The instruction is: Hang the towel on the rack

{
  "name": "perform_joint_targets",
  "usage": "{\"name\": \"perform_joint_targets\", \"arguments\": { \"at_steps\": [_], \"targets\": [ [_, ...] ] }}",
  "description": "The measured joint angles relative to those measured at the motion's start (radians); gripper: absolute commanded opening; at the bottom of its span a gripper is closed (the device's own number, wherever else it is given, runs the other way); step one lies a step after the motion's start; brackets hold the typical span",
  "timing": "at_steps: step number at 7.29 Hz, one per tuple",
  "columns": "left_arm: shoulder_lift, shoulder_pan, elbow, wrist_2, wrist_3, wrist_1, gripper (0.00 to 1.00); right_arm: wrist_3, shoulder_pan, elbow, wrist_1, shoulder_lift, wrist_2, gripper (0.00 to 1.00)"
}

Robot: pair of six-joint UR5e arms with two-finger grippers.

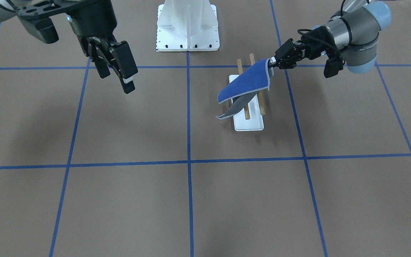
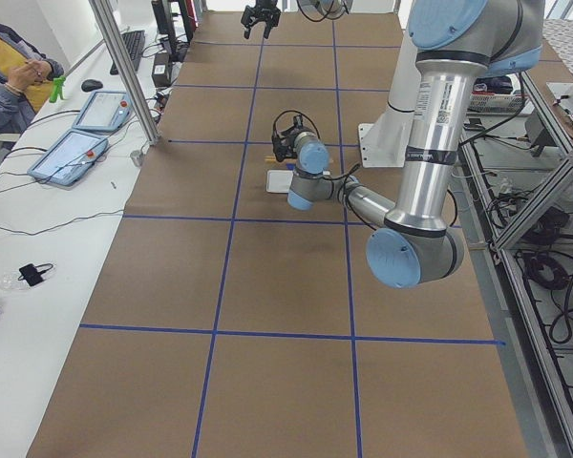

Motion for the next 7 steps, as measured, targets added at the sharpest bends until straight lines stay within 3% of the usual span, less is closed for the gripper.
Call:
{"name": "perform_joint_targets", "arguments": {
  "at_steps": [1,2,3,4,7],
  "targets": [
    [0.006,-0.046,0.033,-0.053,0.001,-0.039,0.00,-0.014,0.005,0.008,0.002,-0.011,0.000,1.00],
    [0.008,-0.070,0.080,-0.082,0.001,-0.093,0.26,-0.020,0.007,0.012,0.002,-0.016,-0.001,1.00],
    [0.008,-0.079,0.125,-0.092,0.001,-0.143,0.65,-0.022,0.008,0.014,0.002,-0.018,-0.001,1.00],
    [0.011,-0.082,0.155,-0.096,0.001,-0.178,0.97,-0.023,0.010,0.016,0.002,-0.018,-0.001,1.00],
    [0.047,-0.085,0.174,-0.094,0.000,-0.216,0.98,-0.023,0.016,0.019,0.001,-0.019,0.000,1.00]
  ]
}}
